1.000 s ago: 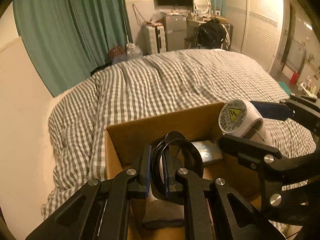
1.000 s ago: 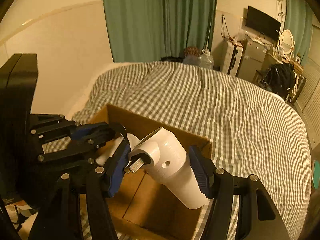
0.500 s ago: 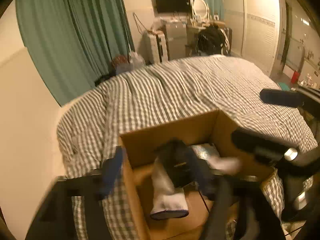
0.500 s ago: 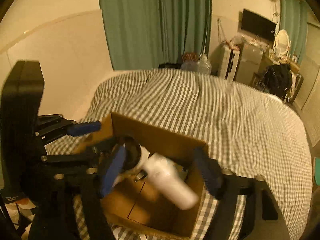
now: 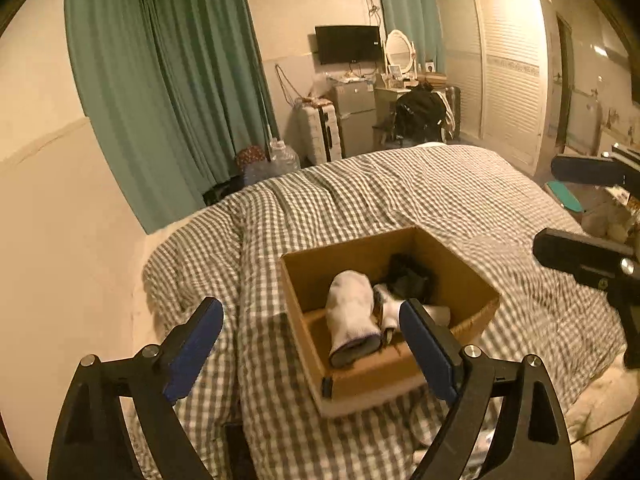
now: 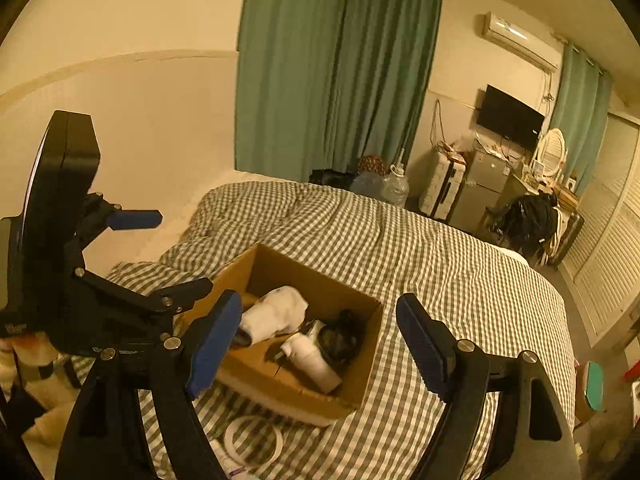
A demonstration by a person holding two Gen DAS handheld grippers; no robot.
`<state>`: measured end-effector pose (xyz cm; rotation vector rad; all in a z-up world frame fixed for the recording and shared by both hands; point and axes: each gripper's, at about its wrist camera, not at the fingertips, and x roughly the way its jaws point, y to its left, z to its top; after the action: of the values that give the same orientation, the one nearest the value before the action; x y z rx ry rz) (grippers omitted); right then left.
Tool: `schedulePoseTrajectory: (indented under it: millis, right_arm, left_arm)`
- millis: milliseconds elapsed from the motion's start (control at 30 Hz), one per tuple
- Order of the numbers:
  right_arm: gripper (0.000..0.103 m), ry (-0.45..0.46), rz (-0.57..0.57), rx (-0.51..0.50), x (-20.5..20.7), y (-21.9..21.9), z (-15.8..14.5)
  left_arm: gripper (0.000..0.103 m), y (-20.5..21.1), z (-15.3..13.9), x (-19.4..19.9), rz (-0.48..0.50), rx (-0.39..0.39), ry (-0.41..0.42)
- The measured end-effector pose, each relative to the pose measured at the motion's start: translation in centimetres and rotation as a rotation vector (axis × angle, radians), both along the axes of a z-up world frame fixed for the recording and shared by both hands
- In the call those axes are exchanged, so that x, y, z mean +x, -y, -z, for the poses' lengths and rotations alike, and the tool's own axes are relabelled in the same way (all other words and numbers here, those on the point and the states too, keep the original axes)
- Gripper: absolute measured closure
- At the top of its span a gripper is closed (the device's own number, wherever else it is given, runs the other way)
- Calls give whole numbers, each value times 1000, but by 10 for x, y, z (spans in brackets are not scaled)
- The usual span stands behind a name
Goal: Organize objects
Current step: 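Move both tools back toward the figurine and tube beside the box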
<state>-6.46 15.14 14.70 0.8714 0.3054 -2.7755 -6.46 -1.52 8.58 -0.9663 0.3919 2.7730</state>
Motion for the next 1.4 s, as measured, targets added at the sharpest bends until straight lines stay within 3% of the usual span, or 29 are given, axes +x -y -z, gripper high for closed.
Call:
schedulePoseTrajectory:
  millis: [367, 633, 733, 833, 1067, 1400]
  right_arm:
    - [24, 40, -50, 54, 57, 8, 52]
    - [24, 139, -24, 52, 68, 9, 110]
    - [24, 143, 9, 42, 72, 6, 128]
    - [24, 142, 40, 107, 78, 9, 153]
    - [24, 258, 50, 59, 76, 3, 195]
    - [24, 318, 99, 18, 88, -16, 217]
  left_arm:
    - [11, 11, 57, 52, -39, -72, 22]
    - [11, 19, 98, 70, -61, -30, 71]
    - [11, 11, 113, 75, -42, -57, 82]
    - [11, 3, 126, 78, -19, -49, 110]
    - [11, -16, 149, 89, 29, -58, 151]
    - [11, -35, 177, 99, 99, -54, 244]
